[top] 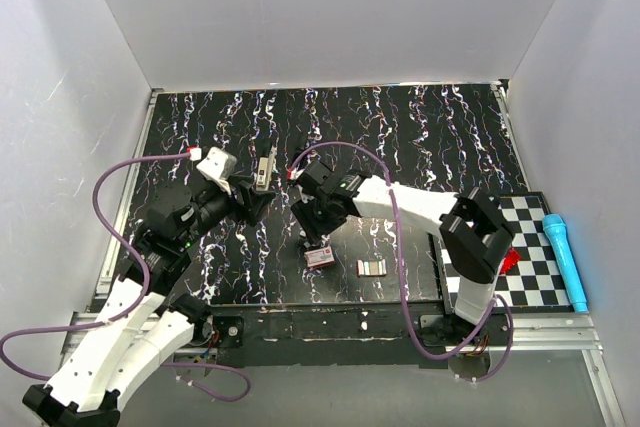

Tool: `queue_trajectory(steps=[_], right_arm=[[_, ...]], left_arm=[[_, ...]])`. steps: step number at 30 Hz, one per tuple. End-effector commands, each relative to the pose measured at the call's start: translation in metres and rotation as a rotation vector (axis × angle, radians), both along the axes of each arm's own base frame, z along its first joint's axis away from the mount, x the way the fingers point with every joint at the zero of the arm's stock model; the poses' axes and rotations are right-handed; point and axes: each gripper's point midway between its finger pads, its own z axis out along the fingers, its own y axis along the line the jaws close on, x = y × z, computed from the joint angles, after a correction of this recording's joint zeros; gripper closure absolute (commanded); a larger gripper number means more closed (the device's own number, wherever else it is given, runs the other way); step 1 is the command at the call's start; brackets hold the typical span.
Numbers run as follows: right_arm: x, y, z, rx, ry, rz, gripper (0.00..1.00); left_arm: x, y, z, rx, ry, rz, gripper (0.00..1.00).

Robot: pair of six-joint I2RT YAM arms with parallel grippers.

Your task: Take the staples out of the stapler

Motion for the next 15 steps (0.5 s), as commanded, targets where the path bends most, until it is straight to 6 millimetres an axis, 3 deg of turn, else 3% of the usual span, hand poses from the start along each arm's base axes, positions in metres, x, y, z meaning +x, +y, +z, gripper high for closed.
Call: queue_trajectory(steps=[1, 15], right_arm=[[0.004, 0.023, 0.003, 0.018, -0.033, 0.018, 0.41], [0.003, 0.043, -0.017, -0.024, -0.046, 0.033, 0.4]], left_arm=[[-0.001, 0.002, 0.003, 0.001, -0.036, 0.006, 0.37], [0.0, 0.004, -0.001, 0.01, -0.028, 0.014, 0.36]])
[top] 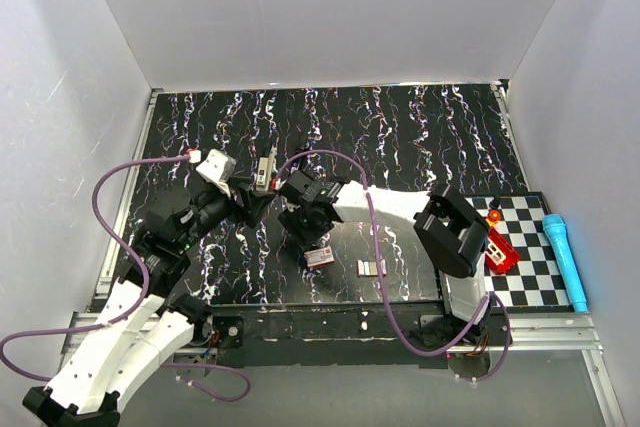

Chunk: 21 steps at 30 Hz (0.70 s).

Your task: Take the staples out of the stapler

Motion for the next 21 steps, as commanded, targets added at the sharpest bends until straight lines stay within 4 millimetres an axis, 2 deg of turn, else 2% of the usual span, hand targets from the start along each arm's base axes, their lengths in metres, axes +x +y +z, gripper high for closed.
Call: queue_trajectory(steps=[1, 13, 21], right_arm=[[0.011, 0.017, 0.007, 0.025, -0.048, -0.016, 0.4], [0.012, 0.014, -0.006, -0.033, -0.059, -0.029, 0.41], [0.01, 0.015, -0.012, -0.045, -0.052, -0.024, 0.46]], left_arm=[[0.001, 0.002, 0.0, 0.008, -0.014, 0.01, 0.36], [0.002, 0.002, 0.0, 0.01, -0.013, 0.013, 0.36], [0.002, 0.002, 0.0, 0.01, -0.013, 0.013, 0.36]])
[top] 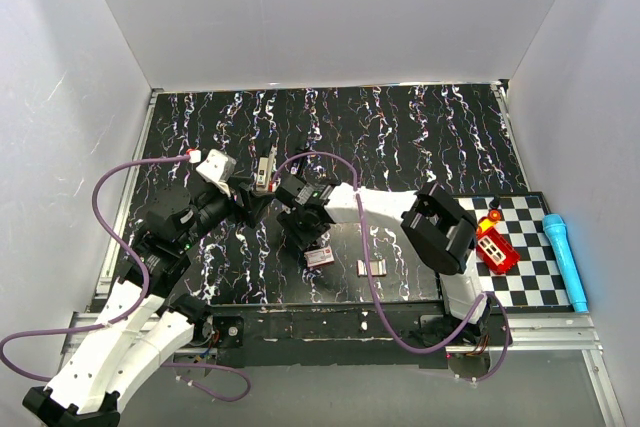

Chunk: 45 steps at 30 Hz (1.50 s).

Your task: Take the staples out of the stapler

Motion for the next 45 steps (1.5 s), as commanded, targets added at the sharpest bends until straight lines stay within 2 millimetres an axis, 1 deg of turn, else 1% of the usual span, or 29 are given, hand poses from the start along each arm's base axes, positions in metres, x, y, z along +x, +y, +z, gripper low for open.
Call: queue_trajectory(steps=[1, 6, 11, 19, 23, 29, 32, 37, 40, 42, 45], right_arm=[[0.003, 0.012, 0.005, 0.012, -0.017, -0.003, 0.47], [-0.001, 0.013, 0.004, 0.004, -0.016, 0.005, 0.51], [-0.001, 0.013, 0.002, -0.008, -0.018, 0.012, 0.6], [-0.003, 0.011, -0.003, -0.041, -0.029, 0.018, 0.65], [-0.003, 0.01, -0.004, -0.053, -0.037, 0.018, 0.72], [-0.002, 0.01, -0.002, -0.061, -0.052, 0.015, 0.79], [0.0, 0.012, 0.005, -0.048, -0.064, 0.009, 0.81], [0.003, 0.012, 0.029, -0.007, -0.099, -0.002, 0.83], [0.006, 0.007, 0.047, 0.011, -0.134, -0.015, 0.83], [0.007, 0.002, 0.06, 0.022, -0.159, -0.021, 0.83], [0.007, -0.009, 0.074, 0.022, -0.186, -0.036, 0.83]], left_arm=[[0.001, 0.002, 0.0, 0.008, -0.011, 0.011, 0.36], [0.001, 0.001, 0.0, 0.007, -0.012, 0.009, 0.36], [0.001, 0.001, 0.0, 0.009, -0.01, 0.008, 0.36], [0.001, 0.001, -0.001, 0.009, -0.01, 0.008, 0.36], [0.001, 0.002, 0.001, 0.007, -0.012, 0.009, 0.35], [0.001, 0.001, -0.001, 0.01, -0.009, 0.006, 0.35], [0.001, 0.002, 0.0, 0.011, -0.012, 0.008, 0.35], [0.001, 0.003, -0.001, 0.012, -0.01, 0.012, 0.35], [0.001, 0.002, -0.001, 0.012, -0.01, 0.012, 0.35], [0.001, 0.002, 0.0, 0.012, -0.012, 0.012, 0.35], [0.002, 0.003, -0.001, 0.012, -0.01, 0.015, 0.35]])
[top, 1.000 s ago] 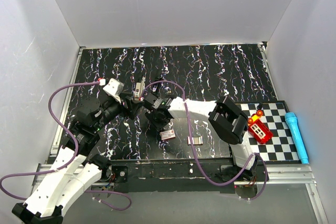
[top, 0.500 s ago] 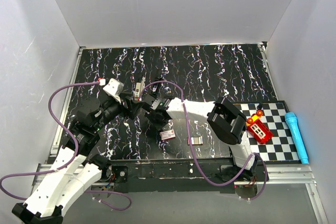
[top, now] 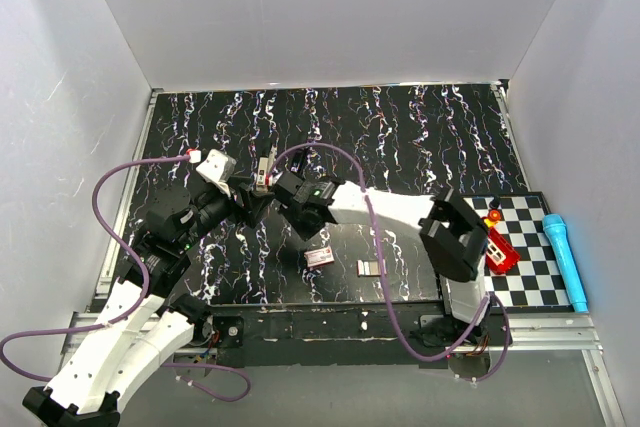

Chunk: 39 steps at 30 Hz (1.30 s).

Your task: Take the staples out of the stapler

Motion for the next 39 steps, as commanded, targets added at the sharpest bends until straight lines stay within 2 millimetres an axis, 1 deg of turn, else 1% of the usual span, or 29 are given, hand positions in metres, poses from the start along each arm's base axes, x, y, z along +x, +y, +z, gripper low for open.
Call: queue_trajectory(steps=[1, 6, 9, 13, 19, 21, 24, 33, 39], right_arm=[[0.004, -0.015, 0.05, 0.052, -0.097, -0.031, 0.83], [0.0, -0.051, 0.057, 0.032, -0.129, -0.102, 0.83], [-0.004, -0.076, 0.056, 0.021, -0.136, -0.161, 0.83], [-0.016, -0.107, 0.048, -0.004, -0.126, -0.224, 0.83], [-0.03, -0.134, 0.038, -0.003, -0.101, -0.319, 0.83], [-0.033, -0.142, 0.034, -0.004, -0.09, -0.352, 0.83], [-0.038, -0.147, 0.026, 0.001, -0.057, -0.374, 0.83], [-0.045, -0.159, 0.009, -0.001, 0.026, -0.467, 0.83], [-0.05, -0.163, -0.004, 0.021, 0.095, -0.502, 0.83]], left_arm=[[0.001, 0.002, -0.001, 0.011, -0.01, 0.012, 0.35], [0.001, 0.002, -0.001, 0.011, -0.01, 0.012, 0.35], [0.001, 0.003, 0.0, 0.011, -0.012, 0.013, 0.35], [0.001, 0.002, 0.0, 0.011, -0.012, 0.012, 0.35], [0.002, 0.003, -0.003, 0.015, -0.005, 0.018, 0.35], [0.002, 0.003, -0.002, 0.015, -0.005, 0.018, 0.35], [0.002, 0.003, -0.003, 0.016, -0.004, 0.019, 0.35], [0.003, 0.003, -0.006, 0.021, 0.006, 0.019, 0.35], [0.003, 0.002, -0.005, 0.02, 0.004, 0.018, 0.35]])
